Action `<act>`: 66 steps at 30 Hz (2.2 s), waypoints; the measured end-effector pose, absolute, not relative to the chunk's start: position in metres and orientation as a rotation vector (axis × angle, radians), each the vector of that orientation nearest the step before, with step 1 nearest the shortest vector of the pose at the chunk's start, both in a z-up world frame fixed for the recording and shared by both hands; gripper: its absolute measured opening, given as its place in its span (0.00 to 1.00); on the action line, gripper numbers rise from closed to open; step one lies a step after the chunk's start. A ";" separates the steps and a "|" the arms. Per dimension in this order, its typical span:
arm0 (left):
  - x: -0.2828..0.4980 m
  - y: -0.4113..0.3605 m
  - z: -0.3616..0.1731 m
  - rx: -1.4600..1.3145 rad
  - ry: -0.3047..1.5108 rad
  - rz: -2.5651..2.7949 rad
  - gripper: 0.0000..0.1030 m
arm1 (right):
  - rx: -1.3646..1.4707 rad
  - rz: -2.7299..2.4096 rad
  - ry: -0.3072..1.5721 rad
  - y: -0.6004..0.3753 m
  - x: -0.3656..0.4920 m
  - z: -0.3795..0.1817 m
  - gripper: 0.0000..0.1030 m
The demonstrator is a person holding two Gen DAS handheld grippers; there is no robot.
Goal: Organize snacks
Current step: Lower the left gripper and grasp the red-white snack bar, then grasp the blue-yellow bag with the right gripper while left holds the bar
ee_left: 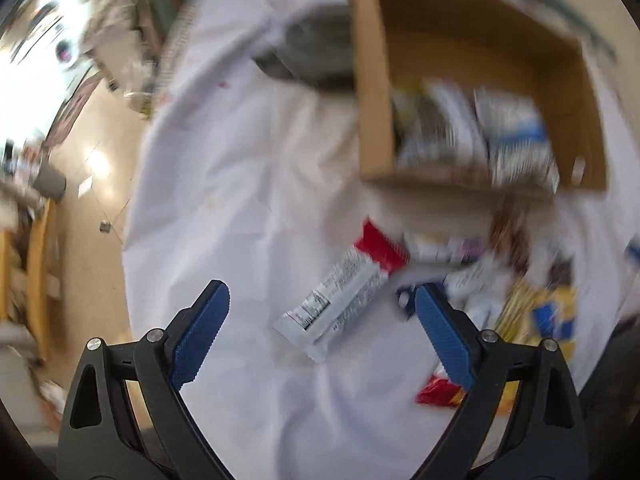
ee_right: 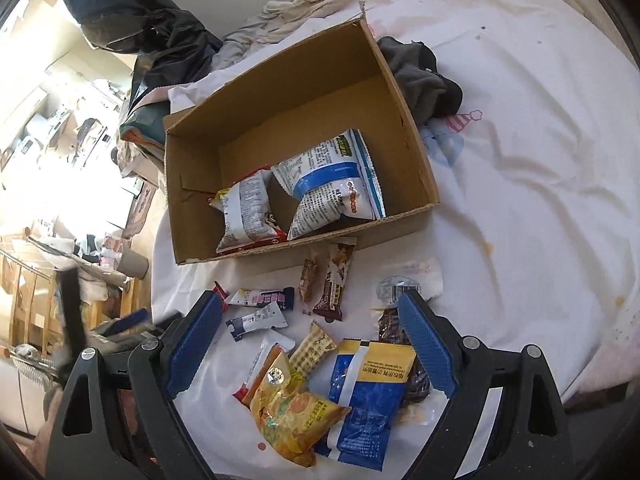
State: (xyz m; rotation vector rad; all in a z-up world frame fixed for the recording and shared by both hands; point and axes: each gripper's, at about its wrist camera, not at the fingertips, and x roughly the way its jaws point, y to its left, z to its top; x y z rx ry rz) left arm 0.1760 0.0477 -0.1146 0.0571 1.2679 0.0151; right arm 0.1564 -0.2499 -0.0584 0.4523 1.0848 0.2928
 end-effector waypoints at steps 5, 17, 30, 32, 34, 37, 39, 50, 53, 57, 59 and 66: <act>0.187 0.024 -0.147 0.230 1.329 -0.022 0.88 | 0.481 0.276 1.102 -0.256 0.160 -0.064 0.89; 0.186 0.019 -0.165 0.195 1.433 -0.091 0.26 | 0.569 0.251 1.136 -0.275 0.164 -0.076 0.89; 0.137 0.029 -0.106 -0.035 1.347 -0.081 0.26 | 0.555 0.209 1.362 -0.272 0.148 -0.113 0.79; 0.132 0.034 -0.094 -0.075 1.327 -0.061 0.26 | 0.562 0.163 1.410 -0.275 0.142 -0.125 0.67; 0.123 0.037 -0.090 -0.122 1.314 -0.056 0.26 | 0.606 0.184 1.454 -0.273 0.140 -0.134 0.57; 0.121 0.039 -0.089 -0.168 1.304 -0.058 0.26 | 0.547 0.171 1.487 -0.264 0.140 -0.141 0.57; 0.123 0.040 -0.088 -0.173 1.296 -0.057 0.26 | 0.531 0.176 1.514 -0.256 0.141 -0.148 0.57; 0.124 0.041 -0.084 -0.229 1.286 -0.074 0.26 | 0.202 0.143 1.514 -0.191 0.145 -0.158 0.77; 0.125 0.043 -0.085 -0.237 1.288 -0.065 0.26 | 0.089 0.119 1.495 -0.177 0.143 -0.162 0.77; 0.126 0.041 -0.086 -0.230 1.286 -0.058 0.26 | 0.010 0.103 1.489 -0.169 0.141 -0.168 0.65; 0.126 0.040 -0.086 -0.223 1.284 -0.054 0.26 | 0.023 0.113 1.470 -0.170 0.139 -0.163 0.55; 0.124 0.045 -0.090 -0.207 1.277 -0.016 0.26 | 0.188 0.184 1.387 -0.194 0.129 -0.132 0.39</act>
